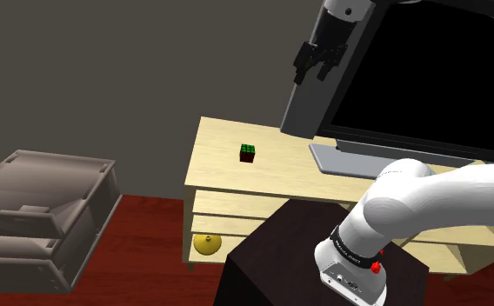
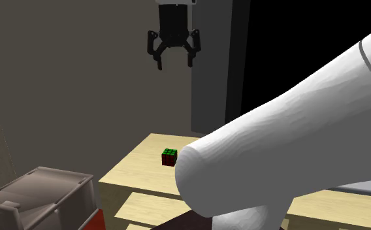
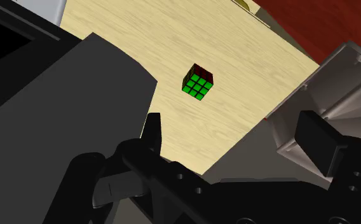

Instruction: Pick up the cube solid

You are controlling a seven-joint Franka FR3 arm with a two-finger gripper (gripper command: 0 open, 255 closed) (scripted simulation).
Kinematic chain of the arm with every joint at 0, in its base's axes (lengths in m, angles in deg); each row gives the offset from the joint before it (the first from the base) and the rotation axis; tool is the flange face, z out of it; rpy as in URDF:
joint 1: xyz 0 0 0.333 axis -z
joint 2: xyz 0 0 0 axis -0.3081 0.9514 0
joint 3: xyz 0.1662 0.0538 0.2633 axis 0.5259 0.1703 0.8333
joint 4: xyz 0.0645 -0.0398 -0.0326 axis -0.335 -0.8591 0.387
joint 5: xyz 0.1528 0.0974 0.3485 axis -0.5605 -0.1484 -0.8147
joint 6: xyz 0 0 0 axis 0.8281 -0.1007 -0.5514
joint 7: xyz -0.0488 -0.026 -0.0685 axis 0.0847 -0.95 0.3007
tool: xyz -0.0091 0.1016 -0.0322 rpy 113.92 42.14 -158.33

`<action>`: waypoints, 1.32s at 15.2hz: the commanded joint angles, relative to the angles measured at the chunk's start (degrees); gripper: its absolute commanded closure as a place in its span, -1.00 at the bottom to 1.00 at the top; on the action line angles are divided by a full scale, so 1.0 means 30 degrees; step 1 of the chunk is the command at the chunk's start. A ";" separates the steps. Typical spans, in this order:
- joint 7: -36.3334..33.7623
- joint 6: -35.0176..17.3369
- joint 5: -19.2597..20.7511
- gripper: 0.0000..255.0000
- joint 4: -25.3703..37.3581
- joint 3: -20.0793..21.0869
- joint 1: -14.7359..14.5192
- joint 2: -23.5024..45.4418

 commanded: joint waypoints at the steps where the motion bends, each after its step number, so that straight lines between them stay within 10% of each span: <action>1: 0.0000 0.0000 0.0000 -1.00 0.0000 0.0000 0.0000 0.0000; 20: -0.2650 -1.0972 -0.0635 -1.00 -0.2686 -0.1139 0.1009 1.0095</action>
